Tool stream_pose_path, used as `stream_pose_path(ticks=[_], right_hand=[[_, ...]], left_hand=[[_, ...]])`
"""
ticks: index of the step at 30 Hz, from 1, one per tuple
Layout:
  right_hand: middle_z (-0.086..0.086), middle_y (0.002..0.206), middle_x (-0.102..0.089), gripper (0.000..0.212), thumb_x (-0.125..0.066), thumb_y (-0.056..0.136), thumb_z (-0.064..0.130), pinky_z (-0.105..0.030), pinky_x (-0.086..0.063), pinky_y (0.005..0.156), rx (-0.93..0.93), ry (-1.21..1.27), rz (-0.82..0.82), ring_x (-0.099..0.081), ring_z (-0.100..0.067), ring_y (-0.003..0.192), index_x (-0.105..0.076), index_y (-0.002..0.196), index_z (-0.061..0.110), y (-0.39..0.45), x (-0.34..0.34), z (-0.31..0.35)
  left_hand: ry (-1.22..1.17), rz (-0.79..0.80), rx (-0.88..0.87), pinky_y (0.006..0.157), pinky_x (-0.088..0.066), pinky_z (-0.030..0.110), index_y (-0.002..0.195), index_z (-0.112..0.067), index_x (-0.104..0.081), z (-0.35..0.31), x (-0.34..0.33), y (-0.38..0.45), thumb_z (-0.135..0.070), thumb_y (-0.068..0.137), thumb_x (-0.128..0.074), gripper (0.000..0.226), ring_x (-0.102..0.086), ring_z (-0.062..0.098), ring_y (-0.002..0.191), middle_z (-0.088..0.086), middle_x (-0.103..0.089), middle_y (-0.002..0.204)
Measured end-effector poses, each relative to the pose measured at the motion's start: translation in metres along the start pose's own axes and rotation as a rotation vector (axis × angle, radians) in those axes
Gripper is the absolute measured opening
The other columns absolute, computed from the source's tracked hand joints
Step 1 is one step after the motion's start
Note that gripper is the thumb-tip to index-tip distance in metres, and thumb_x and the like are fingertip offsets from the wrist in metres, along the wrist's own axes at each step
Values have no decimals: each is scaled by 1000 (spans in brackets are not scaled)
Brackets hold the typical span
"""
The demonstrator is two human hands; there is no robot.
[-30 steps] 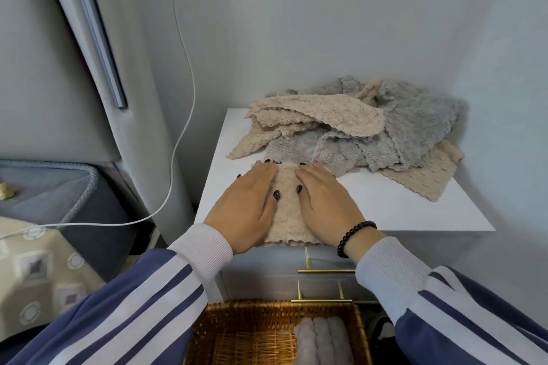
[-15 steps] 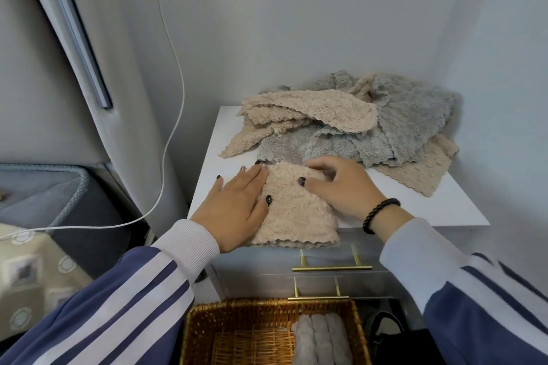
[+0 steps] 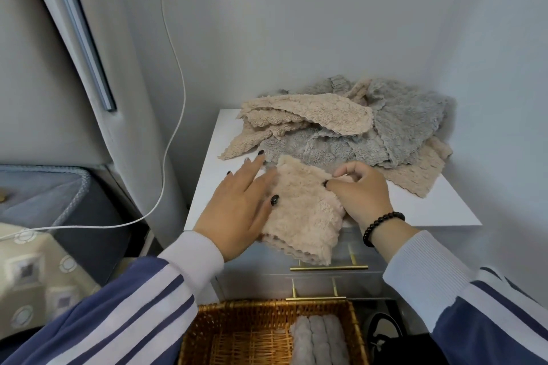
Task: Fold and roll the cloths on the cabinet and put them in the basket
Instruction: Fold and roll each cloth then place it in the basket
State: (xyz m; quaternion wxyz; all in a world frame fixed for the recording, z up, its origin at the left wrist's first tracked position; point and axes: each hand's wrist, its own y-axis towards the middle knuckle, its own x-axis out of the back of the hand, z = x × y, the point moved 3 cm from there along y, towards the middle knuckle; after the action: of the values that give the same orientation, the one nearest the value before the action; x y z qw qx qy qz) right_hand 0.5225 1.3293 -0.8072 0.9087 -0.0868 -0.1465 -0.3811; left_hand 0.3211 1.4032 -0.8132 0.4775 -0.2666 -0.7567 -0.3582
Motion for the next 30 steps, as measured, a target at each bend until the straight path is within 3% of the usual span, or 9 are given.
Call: stream_pose_path(ticks=[4, 9, 13, 18, 21, 23, 25, 27, 30], right_hand=[[12, 83, -55, 20, -72, 75, 9, -26, -41, 75, 42, -25, -162, -54, -11, 89, -55, 68, 18, -6, 10, -6], [-4, 90, -59, 15, -70, 75, 11, -23, -37, 58, 97, -123, -174, -51, -10, 70, -56, 71, 15, -15, 17, -14], [5, 71, -49, 9, -65, 77, 8, -23, -32, 57, 173, -232, -31, -45, -8, 65, -57, 76, 13, -21, 29, -10], [13, 75, -45, 8, -61, 83, 17, -13, -30, 52, 256, -575, 284, -42, 0, 64, -64, 82, 23, -25, 43, 7], [18, 110, -45, 13, -65, 83, 30, -12, -33, 80, 318, -626, 426, -44, 6, 98, -65, 95, 35, -30, 50, 11], [26, 125, -44, 28, -70, 80, 37, -15, -29, 97, 388, -544, 519, -39, 10, 117, -64, 107, 40, -34, 53, 16], [29, 124, -50, 39, -76, 75, 38, -6, -29, 96, 443, -477, 576, -42, 14, 116, -62, 112, 40, -37, 51, 21], [27, 118, -53, 46, -77, 75, 36, 0, -32, 87, 487, -581, 529, -48, 9, 110, -60, 118, 36, -31, 44, 15], [10, 104, -65, 37, -71, 78, 21, -24, -50, 80, 636, -696, 335, -61, -12, 95, -65, 114, 26, -19, 27, 12]], left_hand=[[57, -122, -270, 113, -27, 52, 142, -14, -39, -38, -10, -12, -46, 93, -39, 59, -28, 23, 142, 8, -32, 153], [203, -1, -349, 110, -27, 57, 149, -15, -27, -48, -34, -16, -73, 79, -47, 93, -28, 22, 142, 4, -28, 155], [255, 6, -402, 103, -35, 60, 143, -16, -35, -43, -42, -12, -56, 74, -63, 85, -42, 25, 134, 6, -45, 145], [194, -66, -449, 101, -36, 64, 136, -18, -43, -50, -43, -15, -39, 80, -45, 59, -48, 26, 130, 5, -53, 138], [-25, -92, -411, 106, -32, 56, 130, -22, -47, -45, -29, -14, -28, 80, -49, 50, -51, 19, 126, -1, -59, 131], [-266, -50, -335, 104, -42, 42, 121, -21, -55, -42, -14, -9, -21, 83, -56, 37, -58, 15, 112, -2, -67, 116], [-464, 16, -232, 85, -50, 36, 111, -17, -62, -37, -1, -3, -25, 87, -59, 25, -62, 14, 94, -3, -69, 101], [-507, 83, -128, 82, -51, 36, 112, -22, -64, -28, 8, 4, -34, 87, -59, 28, -64, 9, 93, -8, -70, 102], [-424, 118, -90, 80, -51, 32, 109, -30, -67, -12, 20, 14, -33, 78, -62, 31, -63, -1, 88, -15, -70, 98]])
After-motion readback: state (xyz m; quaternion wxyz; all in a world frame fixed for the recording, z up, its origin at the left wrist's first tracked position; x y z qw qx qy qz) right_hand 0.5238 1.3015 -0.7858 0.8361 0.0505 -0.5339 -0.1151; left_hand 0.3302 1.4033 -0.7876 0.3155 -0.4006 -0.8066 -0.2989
